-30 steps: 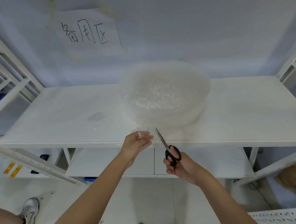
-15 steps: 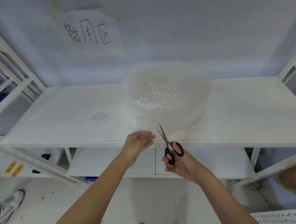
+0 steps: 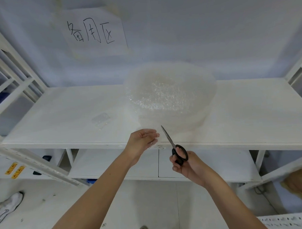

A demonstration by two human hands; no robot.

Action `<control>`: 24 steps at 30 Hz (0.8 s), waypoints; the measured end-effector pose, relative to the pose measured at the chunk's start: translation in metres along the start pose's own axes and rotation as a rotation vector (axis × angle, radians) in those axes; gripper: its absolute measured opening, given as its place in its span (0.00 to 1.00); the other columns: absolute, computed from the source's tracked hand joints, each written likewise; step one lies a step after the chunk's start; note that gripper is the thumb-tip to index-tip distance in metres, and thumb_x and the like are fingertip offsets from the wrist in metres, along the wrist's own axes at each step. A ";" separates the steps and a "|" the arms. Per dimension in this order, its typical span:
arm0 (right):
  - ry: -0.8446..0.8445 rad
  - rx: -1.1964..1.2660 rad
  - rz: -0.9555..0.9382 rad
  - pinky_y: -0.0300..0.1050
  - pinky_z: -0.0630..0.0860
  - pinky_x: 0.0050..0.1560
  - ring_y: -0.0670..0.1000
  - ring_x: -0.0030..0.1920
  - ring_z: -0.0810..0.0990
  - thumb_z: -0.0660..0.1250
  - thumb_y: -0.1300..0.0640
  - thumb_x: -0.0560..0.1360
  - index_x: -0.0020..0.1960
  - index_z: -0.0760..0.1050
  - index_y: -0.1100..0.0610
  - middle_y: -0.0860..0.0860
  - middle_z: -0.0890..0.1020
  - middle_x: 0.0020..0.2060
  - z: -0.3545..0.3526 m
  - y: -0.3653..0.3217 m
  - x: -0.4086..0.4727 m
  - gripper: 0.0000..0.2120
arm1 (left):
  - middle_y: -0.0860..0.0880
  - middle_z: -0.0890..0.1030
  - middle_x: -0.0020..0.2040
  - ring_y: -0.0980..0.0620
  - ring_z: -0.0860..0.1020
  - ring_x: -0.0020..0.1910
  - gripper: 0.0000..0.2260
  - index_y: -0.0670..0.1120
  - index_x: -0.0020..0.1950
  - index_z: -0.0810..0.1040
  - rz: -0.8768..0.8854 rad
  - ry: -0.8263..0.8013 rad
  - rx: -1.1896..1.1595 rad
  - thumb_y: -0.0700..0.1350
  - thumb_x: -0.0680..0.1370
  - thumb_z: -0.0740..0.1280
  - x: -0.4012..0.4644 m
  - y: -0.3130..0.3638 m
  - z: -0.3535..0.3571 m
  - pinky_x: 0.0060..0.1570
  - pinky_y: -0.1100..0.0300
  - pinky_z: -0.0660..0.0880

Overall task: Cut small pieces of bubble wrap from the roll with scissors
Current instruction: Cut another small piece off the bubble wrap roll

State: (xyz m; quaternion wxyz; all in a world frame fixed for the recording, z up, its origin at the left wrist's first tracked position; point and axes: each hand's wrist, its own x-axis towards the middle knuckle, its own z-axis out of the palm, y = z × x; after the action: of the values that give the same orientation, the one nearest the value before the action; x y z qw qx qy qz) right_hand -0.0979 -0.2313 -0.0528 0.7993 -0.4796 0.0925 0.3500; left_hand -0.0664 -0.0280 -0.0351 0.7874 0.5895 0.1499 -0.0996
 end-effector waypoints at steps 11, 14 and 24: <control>-0.083 -0.068 0.112 0.45 0.73 0.41 0.52 0.32 0.68 0.67 0.36 0.69 0.35 0.67 0.58 0.53 0.71 0.35 0.004 -0.005 0.007 0.25 | 0.40 0.84 0.50 0.51 0.84 0.50 0.08 0.35 0.55 0.79 -0.023 0.012 -0.027 0.34 0.77 0.69 -0.008 -0.008 -0.003 0.47 0.66 0.79; -0.060 -0.088 0.094 0.44 0.72 0.39 0.51 0.31 0.66 0.66 0.39 0.72 0.35 0.65 0.57 0.53 0.70 0.34 0.006 -0.007 0.006 0.22 | 0.40 0.84 0.50 0.51 0.83 0.50 0.08 0.35 0.55 0.79 -0.020 0.019 -0.030 0.34 0.77 0.69 -0.009 -0.007 -0.005 0.47 0.66 0.79; -0.021 -0.083 0.014 0.41 0.69 0.34 0.50 0.29 0.64 0.67 0.46 0.72 0.32 0.67 0.57 0.53 0.69 0.31 0.007 0.000 0.001 0.19 | 0.41 0.85 0.48 0.51 0.84 0.49 0.06 0.37 0.53 0.80 -0.014 0.021 -0.027 0.34 0.76 0.69 -0.010 -0.003 -0.002 0.46 0.66 0.79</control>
State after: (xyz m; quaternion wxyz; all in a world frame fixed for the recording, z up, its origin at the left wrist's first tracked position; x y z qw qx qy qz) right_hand -0.0986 -0.2248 -0.0495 0.7773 -0.5078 0.0728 0.3642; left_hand -0.0772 -0.0276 -0.0347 0.7930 0.5788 0.1635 -0.0971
